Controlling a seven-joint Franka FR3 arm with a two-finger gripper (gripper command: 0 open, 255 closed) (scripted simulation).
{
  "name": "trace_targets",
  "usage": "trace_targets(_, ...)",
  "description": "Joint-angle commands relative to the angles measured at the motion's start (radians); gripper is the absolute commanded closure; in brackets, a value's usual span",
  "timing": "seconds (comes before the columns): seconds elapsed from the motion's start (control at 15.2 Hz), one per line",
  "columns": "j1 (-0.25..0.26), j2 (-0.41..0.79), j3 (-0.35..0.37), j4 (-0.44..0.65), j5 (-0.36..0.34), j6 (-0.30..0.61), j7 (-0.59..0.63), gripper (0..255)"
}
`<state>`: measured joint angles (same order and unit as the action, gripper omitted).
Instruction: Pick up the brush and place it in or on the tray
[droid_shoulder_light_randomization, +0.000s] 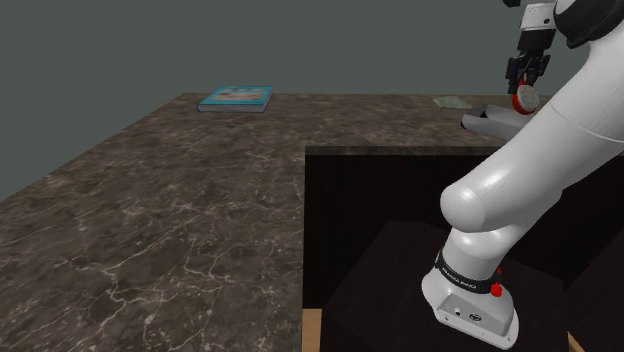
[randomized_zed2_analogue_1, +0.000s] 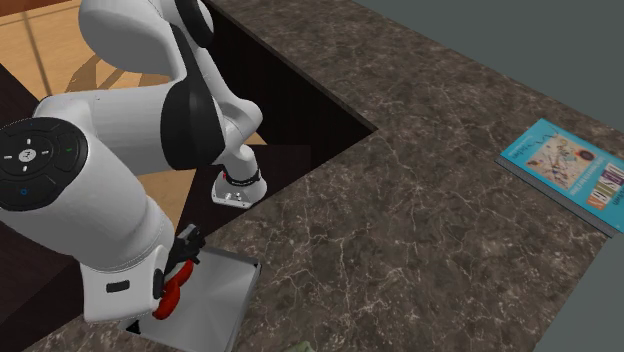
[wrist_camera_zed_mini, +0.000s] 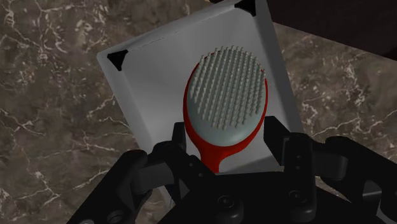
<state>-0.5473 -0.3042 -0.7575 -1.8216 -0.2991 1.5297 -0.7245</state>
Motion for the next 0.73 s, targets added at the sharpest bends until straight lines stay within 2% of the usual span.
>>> trace_targets(0.0,-0.003,-0.01,0.0,-0.034,-0.006,0.027,0.007,255)
trace_targets(0.46,-0.01,-0.024,-0.008,-0.138,-0.02,0.117,0.024,255)
trace_targets(0.66,-0.01,-0.025,-0.01,-0.146,-0.021,0.125,0.025,255)
